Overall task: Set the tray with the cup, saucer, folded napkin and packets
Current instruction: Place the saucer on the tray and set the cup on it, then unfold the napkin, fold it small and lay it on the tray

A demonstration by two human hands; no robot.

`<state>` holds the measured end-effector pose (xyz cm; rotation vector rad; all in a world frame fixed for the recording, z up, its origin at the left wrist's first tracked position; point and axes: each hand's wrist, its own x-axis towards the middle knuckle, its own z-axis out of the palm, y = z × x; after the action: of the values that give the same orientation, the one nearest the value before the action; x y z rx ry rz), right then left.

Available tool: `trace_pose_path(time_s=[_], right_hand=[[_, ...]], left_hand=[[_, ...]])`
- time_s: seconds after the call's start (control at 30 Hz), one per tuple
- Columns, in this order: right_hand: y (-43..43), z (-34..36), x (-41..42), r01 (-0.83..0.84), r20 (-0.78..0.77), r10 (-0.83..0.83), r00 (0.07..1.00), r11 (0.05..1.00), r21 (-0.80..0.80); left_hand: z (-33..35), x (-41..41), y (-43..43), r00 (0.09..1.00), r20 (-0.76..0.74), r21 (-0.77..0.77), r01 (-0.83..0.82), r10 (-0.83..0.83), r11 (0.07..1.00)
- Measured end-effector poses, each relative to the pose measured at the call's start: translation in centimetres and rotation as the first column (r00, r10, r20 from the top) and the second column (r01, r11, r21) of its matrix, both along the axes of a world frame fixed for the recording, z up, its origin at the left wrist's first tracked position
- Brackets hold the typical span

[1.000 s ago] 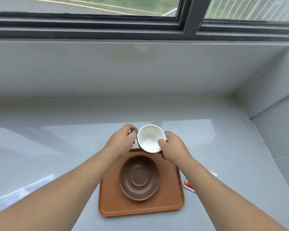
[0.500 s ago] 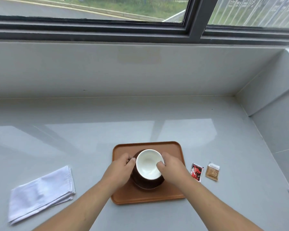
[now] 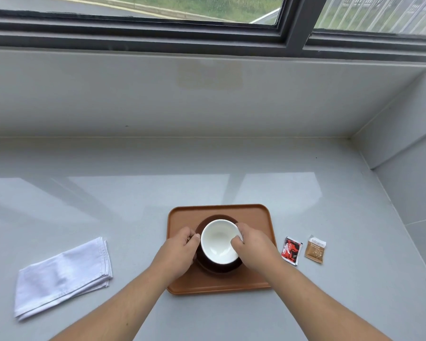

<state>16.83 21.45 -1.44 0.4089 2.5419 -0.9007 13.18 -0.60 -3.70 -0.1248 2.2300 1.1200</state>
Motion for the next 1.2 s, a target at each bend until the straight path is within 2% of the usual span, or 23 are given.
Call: trace_pose_path(time_s=[0.53,0.6,0.73,0.8,0.87,1.03,1.2], right_hand=[[0.9,-0.6,-0.6,-0.062,-0.005,0.063,0.998,0.996,0.065],[0.8,-0.2,-0.9,-0.071,-0.055,0.079,0.995,0.988,0.135],[-0.9,1.5,-2.7,-0.09,-0.281,0.156,0.947,0.968,0.232],[-2.9,2.4,-4.1,-0.147,-0.378,0.249,0.892,0.949,0.278],[-5.7,3.2,-5.6,-0.213,-0.413,0.318,0.853,0.936,0.279],[-14.8,3.1,-7.0,-0.447,-0.378,0.495,0.782,0.869,0.213],[-23.1,-0.1,-5.6,-0.627,-0.288,0.659,0.695,0.751,0.207]], left_hand=[[-0.5,-0.1,0.7,0.999,-0.03,-0.037,-0.029,0.028,0.999],[-0.5,-0.1,0.4,0.998,-0.052,-0.057,-0.032,0.03,0.998],[0.6,-0.1,-1.3,0.988,-0.144,-0.133,-0.07,0.051,0.989],[1.1,0.0,-3.1,0.978,-0.203,-0.213,-0.095,0.051,0.973],[1.3,0.0,-5.2,0.964,-0.266,-0.333,-0.083,-0.009,0.939],[1.1,0.3,-12.9,0.924,-0.359,-0.538,-0.089,-0.133,0.838],[-0.2,0.5,-21.3,0.924,-0.309,-0.607,-0.011,-0.223,0.795]])
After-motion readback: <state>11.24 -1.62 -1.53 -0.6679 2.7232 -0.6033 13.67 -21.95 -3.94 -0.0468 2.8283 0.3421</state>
